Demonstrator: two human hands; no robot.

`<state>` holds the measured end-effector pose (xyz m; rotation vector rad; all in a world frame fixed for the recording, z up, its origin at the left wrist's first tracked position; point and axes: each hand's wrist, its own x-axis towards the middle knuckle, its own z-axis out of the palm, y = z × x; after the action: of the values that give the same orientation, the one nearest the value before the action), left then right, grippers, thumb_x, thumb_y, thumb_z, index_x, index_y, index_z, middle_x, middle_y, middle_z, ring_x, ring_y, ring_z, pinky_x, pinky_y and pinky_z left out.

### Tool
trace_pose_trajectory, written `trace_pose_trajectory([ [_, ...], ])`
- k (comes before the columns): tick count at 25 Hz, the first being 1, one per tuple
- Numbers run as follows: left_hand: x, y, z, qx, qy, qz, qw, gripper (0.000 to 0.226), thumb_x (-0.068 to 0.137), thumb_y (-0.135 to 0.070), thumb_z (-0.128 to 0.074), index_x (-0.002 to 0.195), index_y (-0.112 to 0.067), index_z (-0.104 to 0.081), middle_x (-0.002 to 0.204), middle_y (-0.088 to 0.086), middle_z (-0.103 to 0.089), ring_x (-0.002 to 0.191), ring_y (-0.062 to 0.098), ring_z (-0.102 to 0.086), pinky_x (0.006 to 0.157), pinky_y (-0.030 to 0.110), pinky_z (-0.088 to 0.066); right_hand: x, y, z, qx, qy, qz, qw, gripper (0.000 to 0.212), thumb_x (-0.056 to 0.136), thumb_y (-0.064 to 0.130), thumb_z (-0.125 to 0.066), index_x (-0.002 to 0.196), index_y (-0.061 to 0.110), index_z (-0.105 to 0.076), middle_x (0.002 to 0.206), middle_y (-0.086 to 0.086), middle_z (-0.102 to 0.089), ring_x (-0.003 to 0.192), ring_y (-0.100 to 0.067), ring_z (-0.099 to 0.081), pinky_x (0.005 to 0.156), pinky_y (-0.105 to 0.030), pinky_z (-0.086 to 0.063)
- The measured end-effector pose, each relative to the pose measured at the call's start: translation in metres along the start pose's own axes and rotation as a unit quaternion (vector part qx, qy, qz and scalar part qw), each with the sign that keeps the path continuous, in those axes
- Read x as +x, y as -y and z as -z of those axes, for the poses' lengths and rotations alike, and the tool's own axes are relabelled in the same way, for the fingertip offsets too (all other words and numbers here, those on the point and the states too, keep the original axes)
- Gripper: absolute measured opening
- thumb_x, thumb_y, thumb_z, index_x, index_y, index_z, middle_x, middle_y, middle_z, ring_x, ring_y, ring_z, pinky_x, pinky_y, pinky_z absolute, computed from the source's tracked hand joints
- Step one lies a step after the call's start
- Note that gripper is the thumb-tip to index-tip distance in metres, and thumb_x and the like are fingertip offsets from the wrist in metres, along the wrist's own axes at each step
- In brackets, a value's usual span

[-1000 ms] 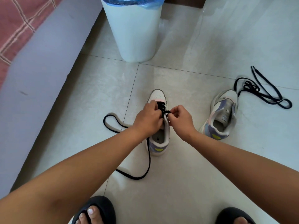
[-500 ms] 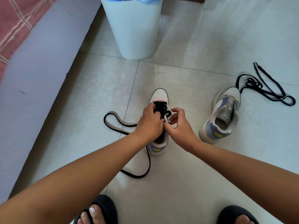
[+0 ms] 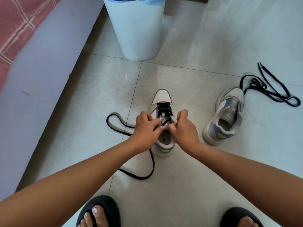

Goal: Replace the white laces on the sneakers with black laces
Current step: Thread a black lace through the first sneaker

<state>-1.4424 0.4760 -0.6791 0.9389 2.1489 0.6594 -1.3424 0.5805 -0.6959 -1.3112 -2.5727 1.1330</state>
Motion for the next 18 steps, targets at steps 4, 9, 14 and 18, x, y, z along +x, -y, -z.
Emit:
trace_pose_trajectory([
  [4,-0.012,0.000,0.009,-0.133,0.053,0.059,0.988,0.024,0.094,-0.024,-0.054,0.071,-0.021,-0.048,0.089,0.000,-0.045,0.080,0.013,-0.047,0.074,0.022,-0.038,-0.002,0.004,0.000,-0.025,0.021,0.012,0.999,0.023,0.089,0.017,-0.050,0.095,0.014,-0.027,0.064,-0.001,-0.045,0.060,-0.028,-0.046,0.054,-0.034,-0.031],
  [9,0.002,0.010,0.048,-0.343,0.092,0.145,0.924,0.025,0.095,-0.021,-0.054,0.073,-0.009,-0.054,0.061,0.003,-0.059,0.048,0.012,-0.054,0.059,0.024,-0.050,0.002,-0.002,0.008,-0.053,0.067,0.037,0.996,0.021,0.089,0.021,-0.050,0.093,0.014,-0.030,0.062,0.002,-0.044,0.059,-0.026,-0.045,0.050,-0.034,-0.028],
  [14,0.003,0.022,0.080,-0.217,0.124,0.157,0.956,0.029,0.096,-0.031,-0.051,0.080,-0.008,-0.061,0.052,-0.003,-0.048,0.042,0.011,-0.036,0.052,0.026,-0.040,0.001,-0.006,0.011,-0.139,0.082,0.075,0.984,0.029,0.092,0.027,-0.047,0.118,0.015,-0.039,0.080,-0.003,-0.055,0.076,-0.027,-0.053,0.058,-0.033,-0.035],
  [18,-0.001,0.020,0.092,-0.143,0.128,0.137,0.972,0.029,0.094,-0.031,-0.055,0.081,-0.008,-0.064,0.051,-0.005,-0.043,0.040,0.008,-0.033,0.048,0.023,-0.034,0.011,-0.012,0.005,-0.242,-0.072,0.275,0.928,0.028,0.084,0.019,-0.055,0.108,0.007,-0.061,0.087,-0.012,-0.059,0.073,-0.033,-0.057,0.049,-0.035,-0.043],
])
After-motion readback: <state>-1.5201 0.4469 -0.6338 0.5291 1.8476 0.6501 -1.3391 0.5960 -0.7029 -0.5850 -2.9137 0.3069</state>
